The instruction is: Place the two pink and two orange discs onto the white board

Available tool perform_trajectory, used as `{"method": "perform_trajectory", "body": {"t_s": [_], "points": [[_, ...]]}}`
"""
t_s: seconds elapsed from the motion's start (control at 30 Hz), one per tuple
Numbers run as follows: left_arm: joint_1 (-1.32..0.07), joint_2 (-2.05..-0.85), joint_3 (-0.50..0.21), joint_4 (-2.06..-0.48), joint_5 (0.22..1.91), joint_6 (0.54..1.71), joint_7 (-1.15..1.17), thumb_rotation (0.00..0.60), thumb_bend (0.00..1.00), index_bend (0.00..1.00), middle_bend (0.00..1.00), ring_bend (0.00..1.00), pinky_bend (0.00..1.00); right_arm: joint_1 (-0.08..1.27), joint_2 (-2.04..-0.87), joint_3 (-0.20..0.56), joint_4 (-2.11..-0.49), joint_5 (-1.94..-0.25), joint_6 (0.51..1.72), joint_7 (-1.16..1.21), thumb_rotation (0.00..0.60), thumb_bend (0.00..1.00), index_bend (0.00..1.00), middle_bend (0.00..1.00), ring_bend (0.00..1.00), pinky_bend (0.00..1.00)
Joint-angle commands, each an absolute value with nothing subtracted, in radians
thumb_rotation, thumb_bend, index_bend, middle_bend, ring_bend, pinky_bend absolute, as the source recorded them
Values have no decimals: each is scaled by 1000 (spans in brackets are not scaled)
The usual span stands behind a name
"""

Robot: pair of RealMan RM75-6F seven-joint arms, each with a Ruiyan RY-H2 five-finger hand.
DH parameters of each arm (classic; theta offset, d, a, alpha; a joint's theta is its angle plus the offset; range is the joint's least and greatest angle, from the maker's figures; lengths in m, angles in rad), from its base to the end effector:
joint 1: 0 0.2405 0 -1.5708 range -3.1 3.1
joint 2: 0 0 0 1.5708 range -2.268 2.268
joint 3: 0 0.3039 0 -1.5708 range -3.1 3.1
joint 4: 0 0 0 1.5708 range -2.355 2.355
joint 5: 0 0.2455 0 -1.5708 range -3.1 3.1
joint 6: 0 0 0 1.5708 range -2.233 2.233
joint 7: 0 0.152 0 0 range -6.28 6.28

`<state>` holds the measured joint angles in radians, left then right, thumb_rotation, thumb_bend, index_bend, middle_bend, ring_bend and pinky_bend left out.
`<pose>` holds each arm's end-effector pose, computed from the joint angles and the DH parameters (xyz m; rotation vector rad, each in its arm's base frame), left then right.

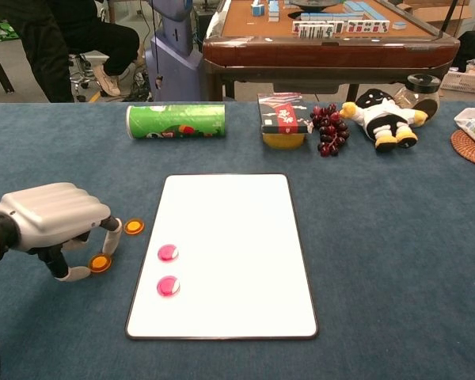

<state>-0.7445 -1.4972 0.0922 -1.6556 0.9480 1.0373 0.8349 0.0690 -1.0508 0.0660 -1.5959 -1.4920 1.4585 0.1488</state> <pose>-0.2256 0.3107 -0.0692 -2.1199 -0.6517 -0.4297 -0.3812 -0.1943 0.1752 1.3424 -0.9706 0.9385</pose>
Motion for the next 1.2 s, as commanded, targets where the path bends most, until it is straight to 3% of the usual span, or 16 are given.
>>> {"method": "perform_trajectory", "body": {"t_s": [0.03, 0.77, 1.2], "points": [[-743, -1498, 91, -1653, 949, 1035, 834, 600, 319, 573, 1000, 1000, 1000, 69, -1051, 66, -1596, -1491, 1458, 149, 600, 0, 221, 281, 222, 410], [-751, -1458, 61, -1714, 943, 1023, 822, 600, 319, 620, 1000, 1000, 1000, 69, -1051, 65, -1597, -1495, 1461, 149, 600, 0, 220, 281, 222, 410], [-827, -1405, -44, -1787, 859, 1024, 852, 600, 319, 620, 1000, 1000, 1000, 69, -1050, 65, -1598, -1493, 1460, 149, 600, 0, 220, 281, 222, 410]]}}
